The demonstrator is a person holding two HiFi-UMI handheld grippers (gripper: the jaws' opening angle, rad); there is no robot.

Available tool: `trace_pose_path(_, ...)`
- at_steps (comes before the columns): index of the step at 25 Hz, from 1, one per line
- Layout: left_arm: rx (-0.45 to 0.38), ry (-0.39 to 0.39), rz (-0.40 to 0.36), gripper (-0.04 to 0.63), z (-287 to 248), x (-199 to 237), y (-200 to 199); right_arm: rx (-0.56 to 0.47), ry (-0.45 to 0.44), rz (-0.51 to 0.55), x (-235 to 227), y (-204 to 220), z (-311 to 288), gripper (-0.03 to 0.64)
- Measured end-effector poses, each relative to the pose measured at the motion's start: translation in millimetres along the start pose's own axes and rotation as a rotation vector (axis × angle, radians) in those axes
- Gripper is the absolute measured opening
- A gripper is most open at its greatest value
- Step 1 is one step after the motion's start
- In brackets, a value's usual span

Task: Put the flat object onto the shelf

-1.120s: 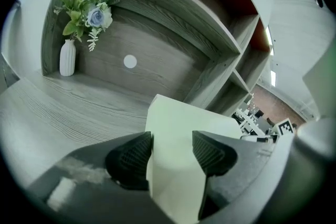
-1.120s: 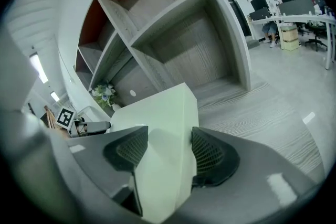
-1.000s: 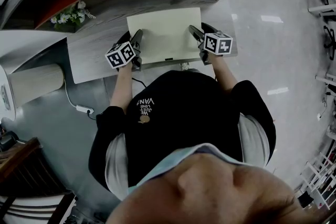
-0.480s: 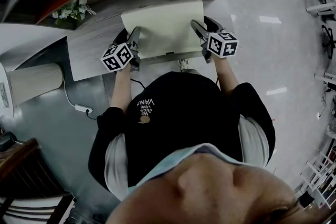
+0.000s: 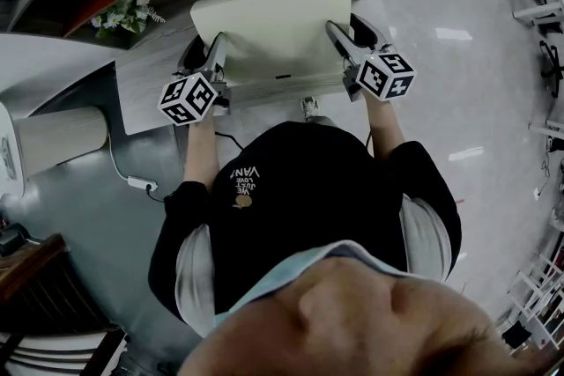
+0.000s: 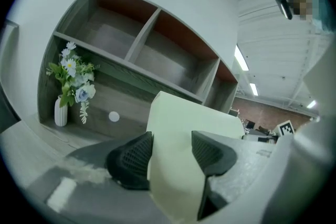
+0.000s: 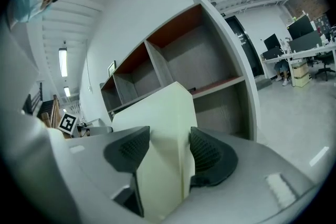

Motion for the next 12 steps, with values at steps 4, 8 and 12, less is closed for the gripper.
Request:
trace_pose_path(4,-0.062,0.028,-0.030,0.238,7,-12,-25,-0.062,-0.006,0.022,8,-23,7,0.230)
trace_pose_path(8,-0.118,0.049,-0.054,0.236,14,-23,-47,-0.109,-0.019,0.036,17,-42,11,0.229)
trace_pose_path(12,-0.175,0.071,-0.085,0.233,23,-34,-70,-0.155,-0.034,0.059,24,-62,15,0.227)
Point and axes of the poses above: the fingertips, and each gripper's own axes: z backward along the fingers, x to its left, y out of its underside, the point moved 1 cm from there along z, backward along the fingers, and after that the axes turned 2 degrees about z, right-handed, at the moved point
